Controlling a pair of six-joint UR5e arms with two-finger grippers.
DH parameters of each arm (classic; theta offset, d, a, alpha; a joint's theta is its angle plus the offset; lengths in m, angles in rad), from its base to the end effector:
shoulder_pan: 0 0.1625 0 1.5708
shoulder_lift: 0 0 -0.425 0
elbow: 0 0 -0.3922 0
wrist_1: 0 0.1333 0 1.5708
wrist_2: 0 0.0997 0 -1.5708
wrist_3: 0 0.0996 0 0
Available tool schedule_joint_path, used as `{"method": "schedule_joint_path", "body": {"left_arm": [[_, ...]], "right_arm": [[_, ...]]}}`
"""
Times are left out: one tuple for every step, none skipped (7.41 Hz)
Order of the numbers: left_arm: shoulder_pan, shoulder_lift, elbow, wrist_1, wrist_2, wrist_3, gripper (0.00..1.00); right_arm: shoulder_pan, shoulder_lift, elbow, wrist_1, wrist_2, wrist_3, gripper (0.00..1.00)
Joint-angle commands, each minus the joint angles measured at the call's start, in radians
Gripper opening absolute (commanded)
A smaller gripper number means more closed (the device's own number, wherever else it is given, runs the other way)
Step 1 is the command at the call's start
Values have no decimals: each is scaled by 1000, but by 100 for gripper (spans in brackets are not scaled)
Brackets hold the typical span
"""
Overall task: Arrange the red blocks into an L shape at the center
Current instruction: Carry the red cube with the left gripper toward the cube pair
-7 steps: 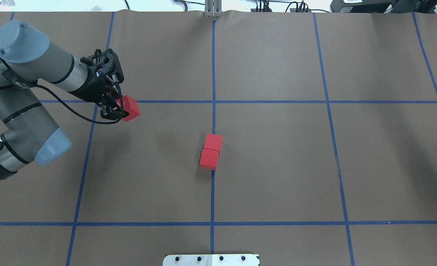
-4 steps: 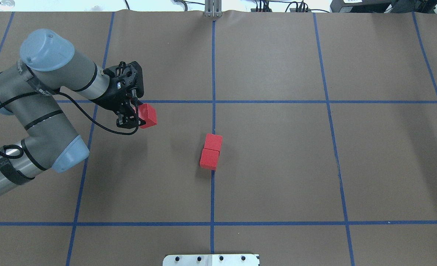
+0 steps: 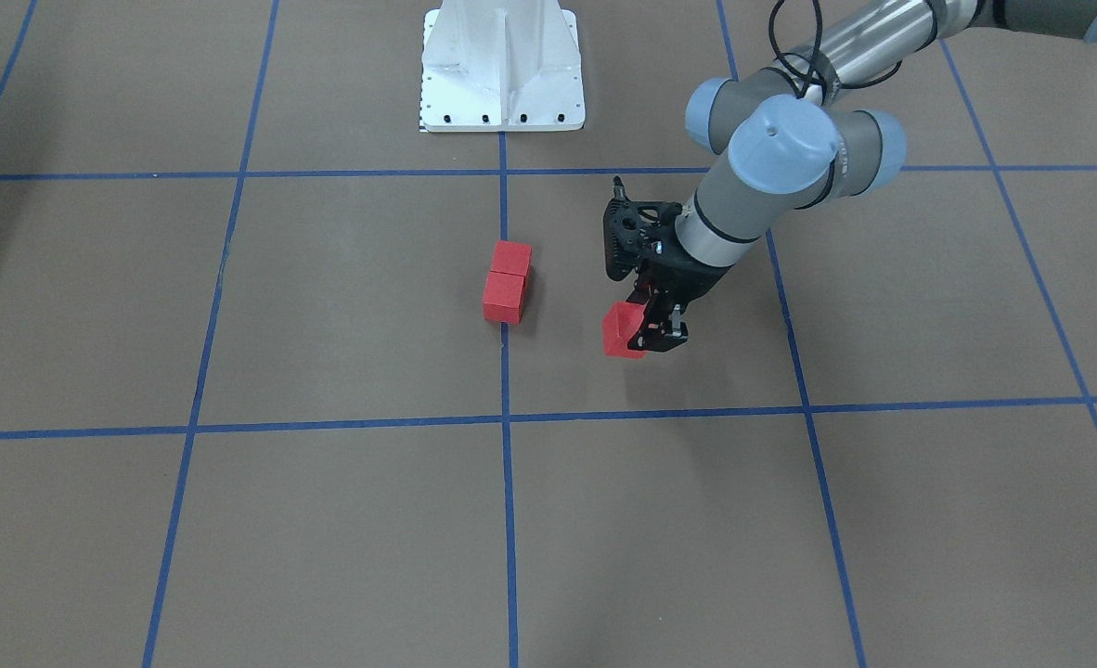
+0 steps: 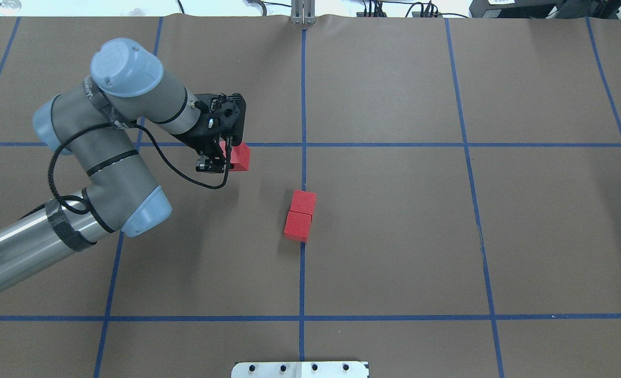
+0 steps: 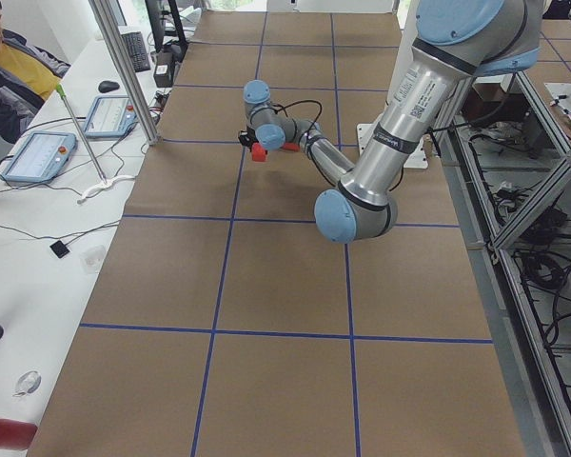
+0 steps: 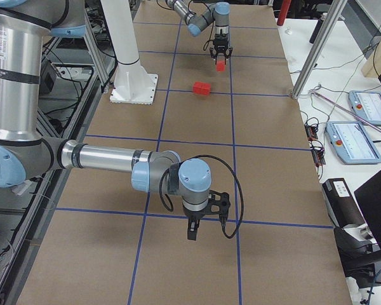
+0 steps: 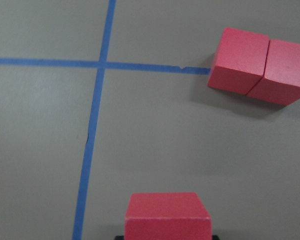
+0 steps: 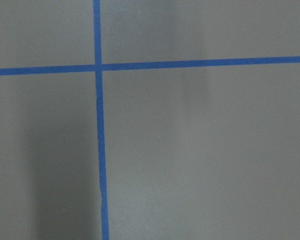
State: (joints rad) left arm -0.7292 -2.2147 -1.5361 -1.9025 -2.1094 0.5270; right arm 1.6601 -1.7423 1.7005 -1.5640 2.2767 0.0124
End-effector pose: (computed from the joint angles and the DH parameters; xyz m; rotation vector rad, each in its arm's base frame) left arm 0.4707 -0.5308 0.2478 0.9183 0.7047 1.4822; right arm 0.1055 -0.4085 0.6769 -0.0064 -0.7070 0.1098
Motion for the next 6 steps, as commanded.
{"method": "schedule_joint_path", "body": {"left_arm": [[23, -89, 28, 164, 3, 30, 0], [40, -88, 31, 174, 6, 34, 0], [68, -103, 28, 244, 8, 34, 0], [101, -115, 27, 269, 47, 34, 0], [137, -131, 31, 269, 98, 39, 0], [155, -132, 28, 267, 104, 38, 0]], "right_arm": [[4, 0, -2, -1, 1, 8, 99], [4, -2, -2, -1, 1, 8, 99], [4, 0, -4, -1, 1, 9, 99], [4, 0, -4, -1, 3, 11, 99], [4, 0, -2, -1, 3, 11, 99], [4, 0, -2, -1, 3, 11, 99]]}}
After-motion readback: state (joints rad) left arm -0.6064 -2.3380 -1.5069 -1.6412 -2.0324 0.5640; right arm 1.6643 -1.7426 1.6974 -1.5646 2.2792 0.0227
